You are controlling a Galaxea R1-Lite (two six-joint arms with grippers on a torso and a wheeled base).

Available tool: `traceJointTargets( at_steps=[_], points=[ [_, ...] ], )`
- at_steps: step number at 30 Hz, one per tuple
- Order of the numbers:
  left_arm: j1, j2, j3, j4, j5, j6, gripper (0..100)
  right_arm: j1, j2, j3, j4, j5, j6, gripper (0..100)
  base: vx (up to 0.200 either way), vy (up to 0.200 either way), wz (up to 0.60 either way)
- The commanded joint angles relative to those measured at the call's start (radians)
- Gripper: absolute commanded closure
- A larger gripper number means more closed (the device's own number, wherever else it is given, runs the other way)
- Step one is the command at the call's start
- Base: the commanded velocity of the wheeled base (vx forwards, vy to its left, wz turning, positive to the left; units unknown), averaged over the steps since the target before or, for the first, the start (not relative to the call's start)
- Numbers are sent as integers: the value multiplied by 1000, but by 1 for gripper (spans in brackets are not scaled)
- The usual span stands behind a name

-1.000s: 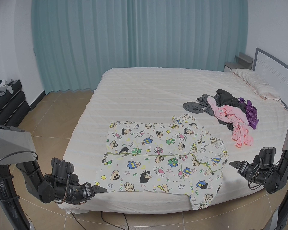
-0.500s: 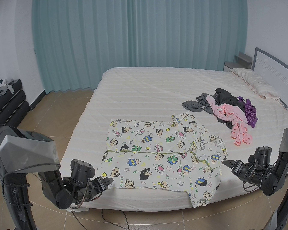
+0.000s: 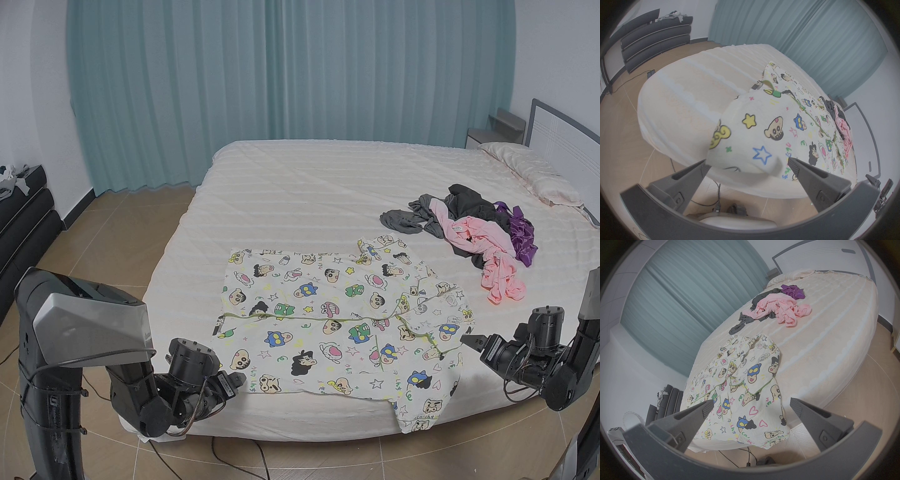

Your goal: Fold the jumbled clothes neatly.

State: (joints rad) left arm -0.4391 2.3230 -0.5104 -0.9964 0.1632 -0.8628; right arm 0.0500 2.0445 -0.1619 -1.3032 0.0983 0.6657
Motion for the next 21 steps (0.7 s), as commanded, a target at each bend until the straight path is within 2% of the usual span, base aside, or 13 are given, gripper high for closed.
traceJointTargets(
  at_steps=[1,2,4,12,16,21],
  points=[
    [10,35,-48,21,7,21,0,1,-4,9,-1,0,0,0,0,0,0],
    [22,38,-54,21,6,53,100,1,-4,12,-1,0,0,0,0,0,0],
    [48,45,-71,15,2,84,100,2,-1,18,1,0,0,0,0,0,0],
    [68,47,-83,15,12,67,100,59,83,22,-2,0,-5,0,0,0,0],
    [69,24,-80,-4,12,-10,100,103,163,-19,-2,-17,-11,0,0,0,0],
    [73,9,-69,-65,7,-81,100,119,255,-71,1,-54,-32,0,0,0,0]
  ],
)
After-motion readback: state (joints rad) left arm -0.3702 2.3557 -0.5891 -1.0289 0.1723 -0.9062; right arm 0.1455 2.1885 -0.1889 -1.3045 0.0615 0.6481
